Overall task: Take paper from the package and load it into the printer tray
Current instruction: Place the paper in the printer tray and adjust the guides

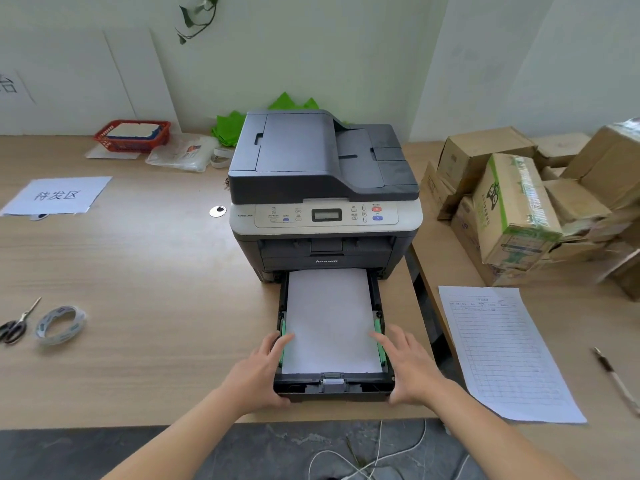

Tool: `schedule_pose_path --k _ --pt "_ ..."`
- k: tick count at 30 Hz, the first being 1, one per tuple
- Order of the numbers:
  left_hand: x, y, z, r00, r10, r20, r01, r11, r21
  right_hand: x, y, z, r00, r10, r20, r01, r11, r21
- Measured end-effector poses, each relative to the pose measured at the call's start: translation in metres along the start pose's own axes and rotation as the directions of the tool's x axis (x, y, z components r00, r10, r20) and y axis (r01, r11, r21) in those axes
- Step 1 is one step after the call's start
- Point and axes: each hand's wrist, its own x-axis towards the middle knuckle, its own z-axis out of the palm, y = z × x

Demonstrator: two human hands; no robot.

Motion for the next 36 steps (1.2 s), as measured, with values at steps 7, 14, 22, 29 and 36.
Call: schedule_pose_path --k 7,14,22,29,36 --pt "0.024 -0.001 -0.002 0.922 -0.042 -0.385 0.072 0.995 0.064 0.026 0.001 -0.013 0.931 0.092 -0.353 -0.109 0.994 -0.030" --pt "0.037 0.017 -0.003 0.923 -0.133 -0.361 0.153 0.988 0.025 0.030 -0.002 -0.008 0.891 0.233 -0.391 -0.198 0.972 0.128" --pt "0.061 0.017 0.006 0.943 -0.127 -0.308 0.142 0.990 0.025 0.057 0.004 -0.002 0.935 0.148 -0.321 -0.133 0.989 0.070" --pt "0.111 0.016 -0.022 0.951 -0.243 -0.189 0.247 0.969 -0.007 0.101 0.003 -0.023 0.970 0.177 -0.166 -0.149 0.974 0.169" --pt "0.149 0.011 -0.042 0.937 -0.306 -0.169 0.301 0.952 -0.058 0.139 0.003 -0.046 0.968 0.216 -0.131 -0.183 0.957 0.227"
